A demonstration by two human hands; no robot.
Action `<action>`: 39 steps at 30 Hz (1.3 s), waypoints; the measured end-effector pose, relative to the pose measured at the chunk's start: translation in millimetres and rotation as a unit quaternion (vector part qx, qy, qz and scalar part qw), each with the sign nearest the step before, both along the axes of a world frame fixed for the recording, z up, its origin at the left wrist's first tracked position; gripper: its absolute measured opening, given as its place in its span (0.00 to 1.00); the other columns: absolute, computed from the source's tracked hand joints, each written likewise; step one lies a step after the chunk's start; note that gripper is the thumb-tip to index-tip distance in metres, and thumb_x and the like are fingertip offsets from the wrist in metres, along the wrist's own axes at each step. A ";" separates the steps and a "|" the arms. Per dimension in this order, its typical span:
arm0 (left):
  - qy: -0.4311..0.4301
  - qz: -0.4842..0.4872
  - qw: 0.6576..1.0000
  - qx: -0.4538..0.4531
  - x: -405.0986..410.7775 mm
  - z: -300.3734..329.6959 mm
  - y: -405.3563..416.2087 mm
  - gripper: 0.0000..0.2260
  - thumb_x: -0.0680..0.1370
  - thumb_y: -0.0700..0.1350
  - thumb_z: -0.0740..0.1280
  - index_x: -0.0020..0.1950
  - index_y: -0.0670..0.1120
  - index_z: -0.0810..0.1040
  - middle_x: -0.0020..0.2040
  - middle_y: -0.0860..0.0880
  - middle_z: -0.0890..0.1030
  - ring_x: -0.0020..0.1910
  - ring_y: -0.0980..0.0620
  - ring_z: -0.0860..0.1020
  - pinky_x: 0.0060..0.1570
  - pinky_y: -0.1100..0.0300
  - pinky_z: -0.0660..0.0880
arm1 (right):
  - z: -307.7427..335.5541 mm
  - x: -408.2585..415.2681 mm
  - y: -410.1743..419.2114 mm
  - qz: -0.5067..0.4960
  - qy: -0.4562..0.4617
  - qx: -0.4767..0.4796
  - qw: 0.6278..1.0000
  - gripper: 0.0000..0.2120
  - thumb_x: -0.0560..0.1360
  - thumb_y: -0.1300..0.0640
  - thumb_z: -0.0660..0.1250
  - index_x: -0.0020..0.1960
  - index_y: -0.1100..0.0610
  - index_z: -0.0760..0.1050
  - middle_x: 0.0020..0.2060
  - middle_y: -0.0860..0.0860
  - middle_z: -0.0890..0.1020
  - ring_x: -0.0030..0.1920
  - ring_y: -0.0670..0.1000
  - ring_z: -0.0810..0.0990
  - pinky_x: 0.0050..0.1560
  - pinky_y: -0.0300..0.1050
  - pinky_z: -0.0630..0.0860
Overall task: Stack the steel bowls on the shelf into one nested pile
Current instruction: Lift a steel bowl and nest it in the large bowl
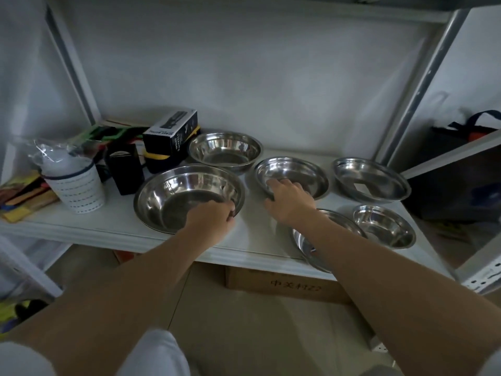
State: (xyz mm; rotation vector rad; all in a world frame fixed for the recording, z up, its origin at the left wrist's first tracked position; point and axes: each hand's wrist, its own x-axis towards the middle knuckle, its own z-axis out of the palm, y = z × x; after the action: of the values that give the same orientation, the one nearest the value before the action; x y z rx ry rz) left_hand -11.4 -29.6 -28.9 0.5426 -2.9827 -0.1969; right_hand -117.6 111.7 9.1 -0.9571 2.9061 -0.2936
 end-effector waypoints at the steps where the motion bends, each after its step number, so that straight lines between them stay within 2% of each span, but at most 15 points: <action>1: 0.006 -0.006 1.000 0.003 -0.6 -1.0 -2.7 0.12 0.79 0.48 0.59 0.58 0.48 0.77 0.46 0.47 0.83 0.44 0.48 0.81 0.44 0.53 0.81 | -0.5 -3.1 -5.8 0.000 0.002 0.001 1.000 0.25 0.76 0.50 0.60 0.72 0.52 0.64 0.68 0.56 0.71 0.68 0.61 0.68 0.64 0.57 0.68; 6: 0.026 -0.017 0.998 0.053 -0.6 -5.4 -15.5 0.10 0.77 0.51 0.63 0.54 0.52 0.80 0.42 0.53 0.83 0.38 0.55 0.80 0.42 0.56 0.82 | 1.0 -18.4 -32.7 0.018 0.004 0.013 1.000 0.22 0.76 0.54 0.63 0.68 0.53 0.66 0.67 0.55 0.70 0.68 0.60 0.69 0.60 0.56 0.71; 9: 0.028 -0.027 0.995 0.096 0.8 -4.4 -20.9 0.14 0.76 0.53 0.65 0.59 0.54 0.79 0.48 0.54 0.84 0.41 0.58 0.80 0.45 0.61 0.80 | -2.9 -33.4 -44.0 0.022 0.008 0.027 0.999 0.23 0.74 0.58 0.66 0.68 0.54 0.66 0.66 0.55 0.71 0.67 0.60 0.69 0.60 0.56 0.72; 11: 0.017 -0.036 0.992 0.117 0.2 -2.4 -24.8 0.14 0.75 0.54 0.66 0.60 0.55 0.79 0.49 0.55 0.84 0.44 0.59 0.81 0.48 0.62 0.79 | -5.9 -42.4 -51.6 0.025 0.008 0.026 0.999 0.24 0.74 0.58 0.65 0.69 0.54 0.65 0.66 0.55 0.71 0.67 0.60 0.70 0.61 0.56 0.72; 15: 0.012 -0.026 0.981 0.192 -7.7 -4.6 -38.2 0.13 0.74 0.59 0.63 0.54 0.58 0.81 0.40 0.57 0.84 0.42 0.62 0.81 0.48 0.61 0.79 | -7.4 -58.4 -81.2 0.054 0.015 -0.004 0.998 0.24 0.76 0.60 0.62 0.71 0.53 0.66 0.67 0.55 0.71 0.68 0.60 0.70 0.62 0.57 0.73; 22: 0.018 0.001 0.988 0.156 -24.4 -8.0 -70.5 0.12 0.77 0.55 0.61 0.59 0.57 0.79 0.45 0.58 0.80 0.45 0.60 0.78 0.45 0.62 0.71 | -13.0 -81.3 -140.2 0.083 -0.053 -0.007 0.995 0.29 0.76 0.62 0.61 0.75 0.50 0.61 0.72 0.55 0.67 0.69 0.60 0.70 0.64 0.58 0.73; 25: 0.019 0.026 0.987 0.156 -32.8 -9.4 -82.6 0.13 0.77 0.54 0.61 0.61 0.58 0.77 0.46 0.57 0.81 0.45 0.57 0.78 0.44 0.59 0.72 | -22.8 -91.1 -152.8 0.090 -0.090 -0.033 0.991 0.28 0.76 0.64 0.62 0.75 0.54 0.63 0.71 0.58 0.69 0.69 0.59 0.71 0.67 0.54 0.72; 27: 0.025 0.038 0.988 0.149 -39.9 -10.7 -88.9 0.14 0.77 0.52 0.61 0.62 0.58 0.76 0.47 0.57 0.82 0.45 0.56 0.79 0.45 0.58 0.72 | -26.1 -94.4 -156.4 0.076 -0.114 -0.057 0.989 0.24 0.77 0.65 0.61 0.73 0.59 0.67 0.70 0.59 0.72 0.68 0.59 0.72 0.67 0.50 0.71; 29: 0.036 0.049 0.987 0.147 -46.6 -11.0 -93.9 0.15 0.77 0.51 0.60 0.62 0.57 0.75 0.49 0.57 0.82 0.48 0.53 0.80 0.47 0.58 0.72 | -28.6 -96.4 -159.6 0.060 -0.122 -0.066 0.989 0.20 0.78 0.64 0.57 0.69 0.62 0.70 0.68 0.59 0.73 0.67 0.59 0.72 0.64 0.47 0.69; 31: 0.048 0.062 0.983 0.167 -53.6 -10.5 -97.0 0.15 0.77 0.49 0.60 0.63 0.56 0.75 0.53 0.55 0.82 0.53 0.51 0.80 0.54 0.53 0.76 | -30.3 -98.3 -162.1 0.033 -0.123 -0.091 0.988 0.17 0.78 0.64 0.56 0.64 0.64 0.75 0.60 0.61 0.78 0.61 0.59 0.76 0.54 0.45 0.72; 33: 0.055 0.074 0.977 0.194 -59.2 -8.5 -97.3 0.16 0.76 0.48 0.60 0.63 0.55 0.75 0.55 0.54 0.81 0.56 0.50 0.79 0.56 0.48 0.76 | -32.6 -102.1 -164.7 0.004 -0.109 -0.111 0.988 0.14 0.77 0.64 0.59 0.58 0.65 0.78 0.53 0.60 0.81 0.53 0.58 0.80 0.47 0.43 0.72; 35: 0.065 0.089 0.969 0.220 -63.0 -8.6 -98.5 0.15 0.75 0.48 0.60 0.62 0.55 0.75 0.57 0.54 0.80 0.56 0.50 0.78 0.58 0.47 0.75 | -34.2 -107.1 -168.2 -0.017 -0.076 -0.123 0.989 0.13 0.76 0.64 0.62 0.57 0.65 0.79 0.56 0.60 0.81 0.56 0.59 0.79 0.55 0.46 0.76; 37: 0.082 0.103 0.957 0.259 -64.9 -7.4 -99.7 0.16 0.76 0.47 0.61 0.63 0.55 0.74 0.60 0.53 0.79 0.56 0.51 0.77 0.59 0.51 0.74 | -32.9 -110.8 -171.8 -0.031 -0.018 -0.142 0.989 0.13 0.75 0.64 0.64 0.58 0.64 0.79 0.60 0.59 0.79 0.60 0.61 0.77 0.61 0.49 0.74; 39: 0.108 0.116 0.937 0.311 -67.0 -6.7 -101.3 0.18 0.77 0.44 0.61 0.67 0.52 0.74 0.60 0.52 0.78 0.52 0.53 0.76 0.54 0.57 0.73 | -27.4 -113.3 -175.9 -0.029 0.023 -0.177 0.983 0.14 0.75 0.62 0.67 0.59 0.63 0.79 0.61 0.58 0.76 0.60 0.61 0.76 0.60 0.49 0.73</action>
State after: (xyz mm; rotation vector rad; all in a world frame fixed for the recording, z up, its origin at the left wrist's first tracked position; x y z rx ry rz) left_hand -78.4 -130.8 -35.7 0.8544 -2.5685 -1.1162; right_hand -230.9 -64.2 -18.3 -0.9293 2.9853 -0.8259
